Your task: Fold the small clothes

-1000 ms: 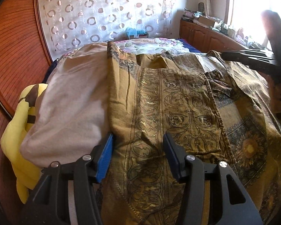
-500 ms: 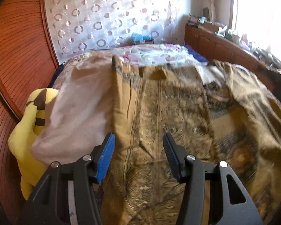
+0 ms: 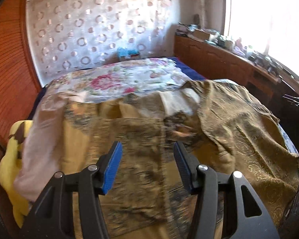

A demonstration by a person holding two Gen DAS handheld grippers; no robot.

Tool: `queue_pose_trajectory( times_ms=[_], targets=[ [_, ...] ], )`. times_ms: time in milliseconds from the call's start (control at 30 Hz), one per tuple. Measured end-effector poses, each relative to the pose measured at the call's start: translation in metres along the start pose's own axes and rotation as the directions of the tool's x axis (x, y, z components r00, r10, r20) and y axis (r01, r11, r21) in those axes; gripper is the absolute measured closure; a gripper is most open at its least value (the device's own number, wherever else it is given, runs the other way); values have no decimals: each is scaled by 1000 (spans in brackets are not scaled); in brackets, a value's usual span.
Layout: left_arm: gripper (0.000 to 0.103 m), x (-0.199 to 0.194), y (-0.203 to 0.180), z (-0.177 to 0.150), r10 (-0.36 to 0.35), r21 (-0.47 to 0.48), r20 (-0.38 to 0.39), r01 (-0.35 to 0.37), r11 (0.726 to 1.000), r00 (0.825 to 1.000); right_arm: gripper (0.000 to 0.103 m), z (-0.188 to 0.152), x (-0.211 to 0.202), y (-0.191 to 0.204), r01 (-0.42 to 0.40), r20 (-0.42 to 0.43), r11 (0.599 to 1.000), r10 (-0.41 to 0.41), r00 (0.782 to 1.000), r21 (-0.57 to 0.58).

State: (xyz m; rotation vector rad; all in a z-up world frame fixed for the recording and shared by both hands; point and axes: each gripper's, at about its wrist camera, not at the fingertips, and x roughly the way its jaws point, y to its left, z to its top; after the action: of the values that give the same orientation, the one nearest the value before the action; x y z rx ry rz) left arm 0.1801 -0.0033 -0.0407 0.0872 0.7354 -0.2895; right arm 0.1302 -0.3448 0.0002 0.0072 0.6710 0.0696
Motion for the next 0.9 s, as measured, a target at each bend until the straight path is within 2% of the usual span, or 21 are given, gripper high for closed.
queue_pose_trajectory(
  times_ms=[233,567,833,900],
  targets=[
    [50,32,-41,-1,-57,64,-74,61,996,996,39,-33,20,-45,48,-108,997,-42,993,60],
    [50,59,-63,-13,-67,96,-167,84,992,984,39,-54,42,-67,-1,-201,989,31,979,146],
    [50,58,-65,-16,-78,101,-141,93,991,987,49,-55,49,-74,-29,-235,982,73,969,185],
    [49,57,-66,-16,-83,97,-142,97,991,986,55,-55,49,-73,-38,-235,981,82,969,188]
  ],
)
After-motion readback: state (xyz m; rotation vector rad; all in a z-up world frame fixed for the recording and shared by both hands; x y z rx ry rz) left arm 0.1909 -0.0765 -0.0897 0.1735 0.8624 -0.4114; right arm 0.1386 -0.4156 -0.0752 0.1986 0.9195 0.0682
